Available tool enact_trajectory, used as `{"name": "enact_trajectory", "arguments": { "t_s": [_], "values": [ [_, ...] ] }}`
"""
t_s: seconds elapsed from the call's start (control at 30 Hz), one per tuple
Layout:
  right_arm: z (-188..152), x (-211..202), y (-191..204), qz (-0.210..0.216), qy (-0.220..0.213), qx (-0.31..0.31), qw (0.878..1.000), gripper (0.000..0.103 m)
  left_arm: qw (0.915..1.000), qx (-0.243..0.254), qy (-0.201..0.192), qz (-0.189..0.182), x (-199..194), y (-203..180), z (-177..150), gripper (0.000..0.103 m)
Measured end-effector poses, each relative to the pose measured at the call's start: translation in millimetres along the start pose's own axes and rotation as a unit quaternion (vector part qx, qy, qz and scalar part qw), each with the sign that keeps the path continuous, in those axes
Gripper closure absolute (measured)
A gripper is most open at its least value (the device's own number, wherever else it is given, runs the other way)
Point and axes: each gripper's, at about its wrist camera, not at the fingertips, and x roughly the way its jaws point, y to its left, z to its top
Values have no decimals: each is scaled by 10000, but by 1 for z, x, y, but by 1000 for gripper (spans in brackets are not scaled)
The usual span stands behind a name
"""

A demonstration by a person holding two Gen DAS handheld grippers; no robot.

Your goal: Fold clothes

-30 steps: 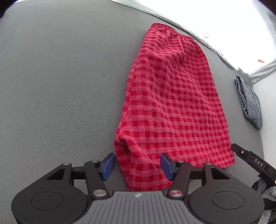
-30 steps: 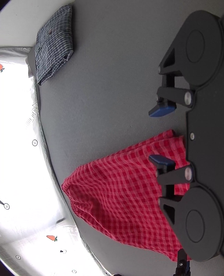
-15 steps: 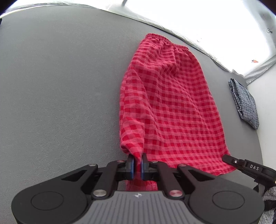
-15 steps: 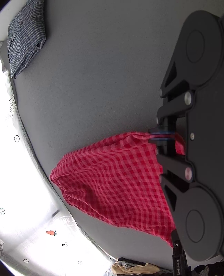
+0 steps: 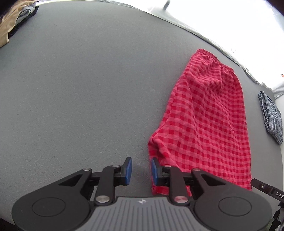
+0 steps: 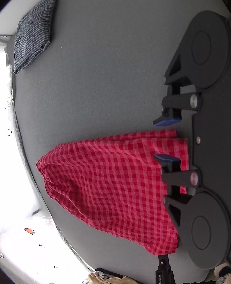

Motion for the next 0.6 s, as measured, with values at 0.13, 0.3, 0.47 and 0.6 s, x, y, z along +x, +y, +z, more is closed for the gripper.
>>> {"name": "enact_trajectory", "arguments": {
  "t_s": [0.13, 0.3, 0.47, 0.6],
  "values": [
    [9, -5, -1, -89, -235, -66, 9997, 52, 9991, 276, -313, 35, -6, -7, 16, 62],
    [30, -7, -1, -185, -583, -110, 9981, 44, 9965, 690, -468, 67, 3, -25, 48, 59],
    [73, 12, 8, -170, -789, -162, 9966, 47, 9938, 964, -553, -44, 23, -47, 87, 58],
    [118, 44, 14, -82, -804, -79, 9967, 68, 9909, 1197, -604, -155, 44, -70, 121, 58]
  ]
}}
